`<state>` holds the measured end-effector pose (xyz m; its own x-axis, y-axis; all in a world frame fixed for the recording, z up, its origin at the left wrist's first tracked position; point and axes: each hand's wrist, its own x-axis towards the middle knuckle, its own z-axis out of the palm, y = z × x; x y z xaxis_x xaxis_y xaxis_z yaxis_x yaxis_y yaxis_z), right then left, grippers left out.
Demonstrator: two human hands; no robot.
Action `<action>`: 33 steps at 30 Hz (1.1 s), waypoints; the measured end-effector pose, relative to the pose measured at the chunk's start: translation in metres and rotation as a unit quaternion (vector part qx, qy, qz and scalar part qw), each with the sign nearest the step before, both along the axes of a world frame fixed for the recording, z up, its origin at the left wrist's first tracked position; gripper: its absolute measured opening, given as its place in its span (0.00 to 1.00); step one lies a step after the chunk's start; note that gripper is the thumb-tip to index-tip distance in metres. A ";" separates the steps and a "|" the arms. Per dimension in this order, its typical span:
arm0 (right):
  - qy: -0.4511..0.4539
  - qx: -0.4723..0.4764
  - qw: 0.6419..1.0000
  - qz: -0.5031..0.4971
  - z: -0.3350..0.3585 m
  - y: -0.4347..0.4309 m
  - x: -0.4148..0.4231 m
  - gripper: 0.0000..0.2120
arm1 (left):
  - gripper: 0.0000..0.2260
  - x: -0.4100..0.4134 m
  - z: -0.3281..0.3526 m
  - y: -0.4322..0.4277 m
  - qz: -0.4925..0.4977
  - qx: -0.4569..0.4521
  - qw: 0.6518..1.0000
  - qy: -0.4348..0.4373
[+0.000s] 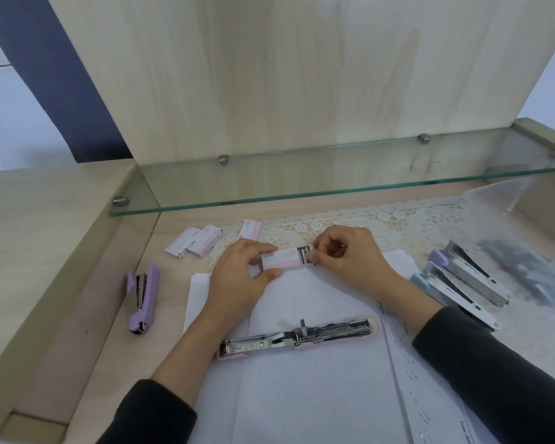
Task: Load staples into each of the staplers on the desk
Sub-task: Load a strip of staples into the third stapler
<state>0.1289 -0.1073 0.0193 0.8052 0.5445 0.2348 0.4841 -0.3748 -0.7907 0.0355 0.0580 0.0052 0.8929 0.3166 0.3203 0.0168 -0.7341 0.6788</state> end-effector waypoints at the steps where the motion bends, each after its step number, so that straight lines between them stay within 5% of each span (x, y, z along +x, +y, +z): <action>1: 0.013 0.009 1.000 -0.002 -0.001 0.000 0.001 0.14 | 0.13 0.000 0.000 0.000 -0.001 -0.002 1.000 -0.001; 9: 0.008 0.000 1.000 -0.002 -0.005 0.000 0.006 0.15 | 0.13 0.000 0.001 0.001 0.000 -0.009 1.000 -0.002; 14: -0.006 -0.007 1.000 -0.016 -0.003 0.001 0.004 0.03 | 0.13 0.000 0.001 0.001 -0.001 -0.009 1.000 -0.003; 29: 0.088 0.034 0.994 -0.048 -0.005 0.006 0.005 0.02 | 0.13 0.001 0.001 0.002 -0.005 0.003 1.000 -0.001; 33: 0.077 0.028 0.995 -0.056 0.000 0.008 0.000 0.09 | 0.13 0.001 0.000 0.002 -0.005 0.014 1.000 0.001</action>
